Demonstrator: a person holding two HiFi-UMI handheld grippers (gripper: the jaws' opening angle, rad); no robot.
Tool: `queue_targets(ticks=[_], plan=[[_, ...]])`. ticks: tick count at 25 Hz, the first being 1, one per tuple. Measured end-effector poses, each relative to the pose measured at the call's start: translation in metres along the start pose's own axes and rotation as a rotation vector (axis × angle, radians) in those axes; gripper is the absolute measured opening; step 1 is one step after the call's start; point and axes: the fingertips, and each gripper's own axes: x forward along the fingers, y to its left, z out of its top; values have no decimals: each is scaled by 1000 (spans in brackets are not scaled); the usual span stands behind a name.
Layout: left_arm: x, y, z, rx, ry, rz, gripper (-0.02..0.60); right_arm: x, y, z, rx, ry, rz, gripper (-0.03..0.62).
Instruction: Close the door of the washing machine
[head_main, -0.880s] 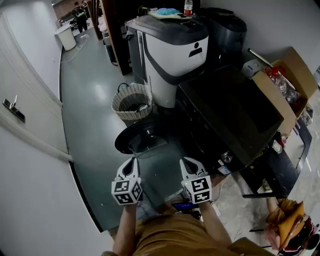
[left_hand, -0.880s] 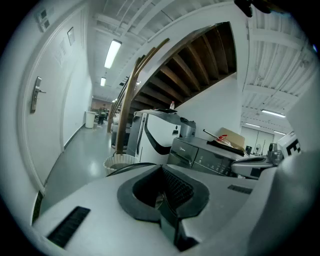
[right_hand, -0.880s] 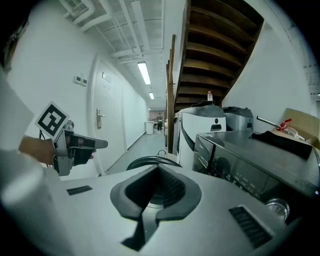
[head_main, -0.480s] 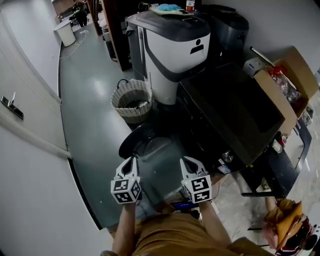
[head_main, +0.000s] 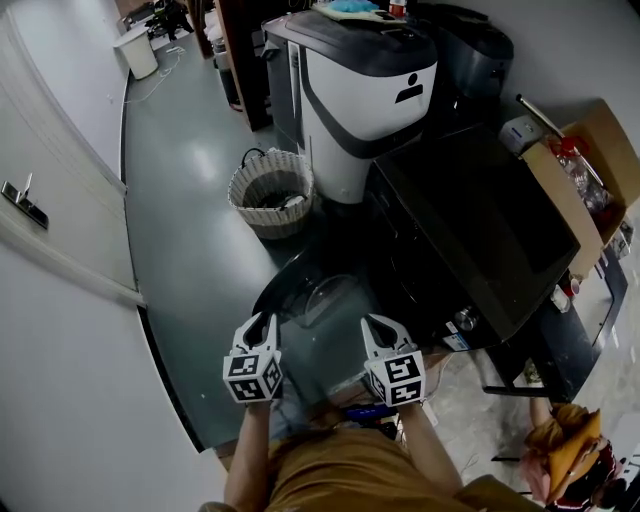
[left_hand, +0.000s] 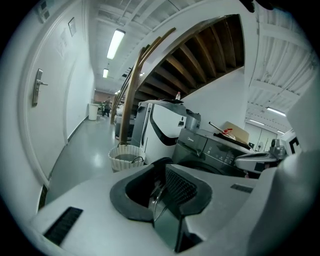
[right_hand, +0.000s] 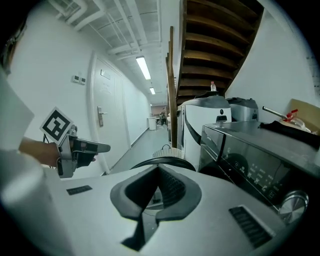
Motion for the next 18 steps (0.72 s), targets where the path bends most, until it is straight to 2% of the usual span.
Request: queue_targets(ticks=[6,12,18], plan=[[23,18,-22,5,85,-6,156,16,9,-15,-13,71,22,12],[62,30,-38,10,142,-11,178,27,-6,-31,-4,129,7,12],[90,46,-41,33,155,-6,186,39,-1,-51,-7,185,25,12]])
